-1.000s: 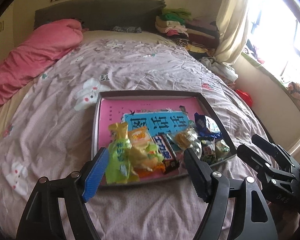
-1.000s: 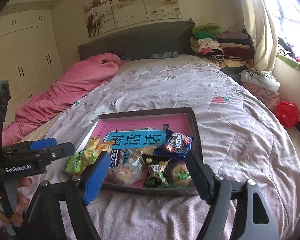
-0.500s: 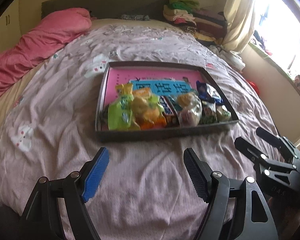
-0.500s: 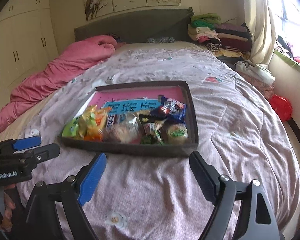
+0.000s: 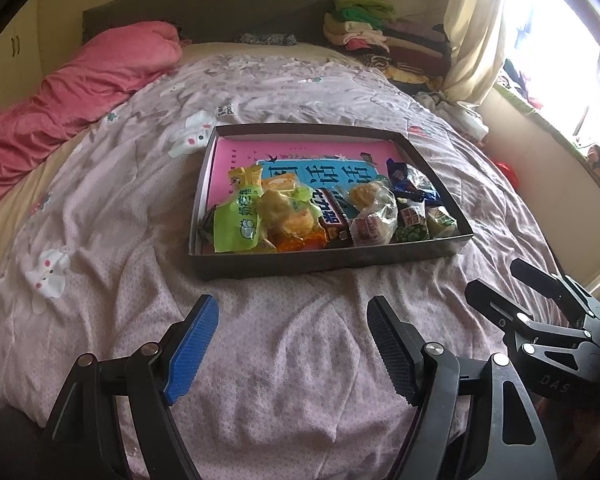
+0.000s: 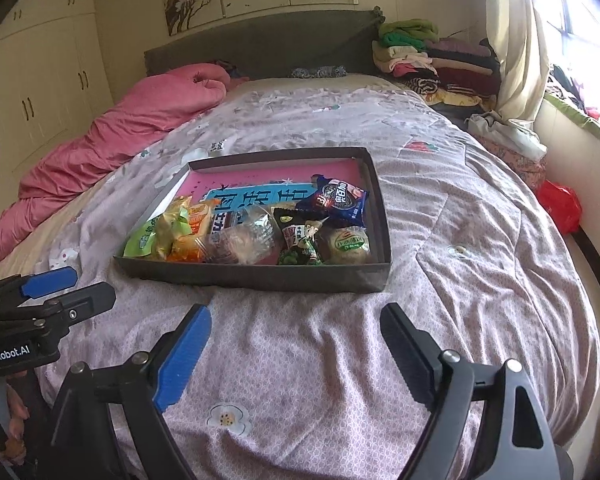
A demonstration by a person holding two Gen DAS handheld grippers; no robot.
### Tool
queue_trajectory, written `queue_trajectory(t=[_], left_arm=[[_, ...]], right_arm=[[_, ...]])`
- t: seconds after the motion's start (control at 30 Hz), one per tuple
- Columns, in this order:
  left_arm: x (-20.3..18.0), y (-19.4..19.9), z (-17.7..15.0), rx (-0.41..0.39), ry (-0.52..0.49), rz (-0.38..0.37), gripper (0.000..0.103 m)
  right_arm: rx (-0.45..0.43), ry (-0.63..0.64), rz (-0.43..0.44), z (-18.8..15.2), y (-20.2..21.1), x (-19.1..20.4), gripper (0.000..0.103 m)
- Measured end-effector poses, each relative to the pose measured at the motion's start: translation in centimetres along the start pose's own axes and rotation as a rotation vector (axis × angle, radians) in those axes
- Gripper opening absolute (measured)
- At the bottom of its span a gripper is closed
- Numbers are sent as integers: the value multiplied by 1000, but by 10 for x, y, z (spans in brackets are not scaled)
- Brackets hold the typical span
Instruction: Organize snacks
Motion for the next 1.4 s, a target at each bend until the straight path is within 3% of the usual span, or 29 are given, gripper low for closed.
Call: queue_trajectory(t=[1.4], left_arm=[[-1, 0, 0, 3, -16, -1, 78]], right_arm=[[9, 0, 0, -4, -2, 2, 87]])
Point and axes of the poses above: each gripper's, at about its wrist camera, not at the fingertips, and y roughly against the way its jaws point, x to its left, z to its top, the point moved 1 cm from there along -y, roughly the way its jaws point, and after that the axes turned 11 degrees about z, right-handed, at the moved point
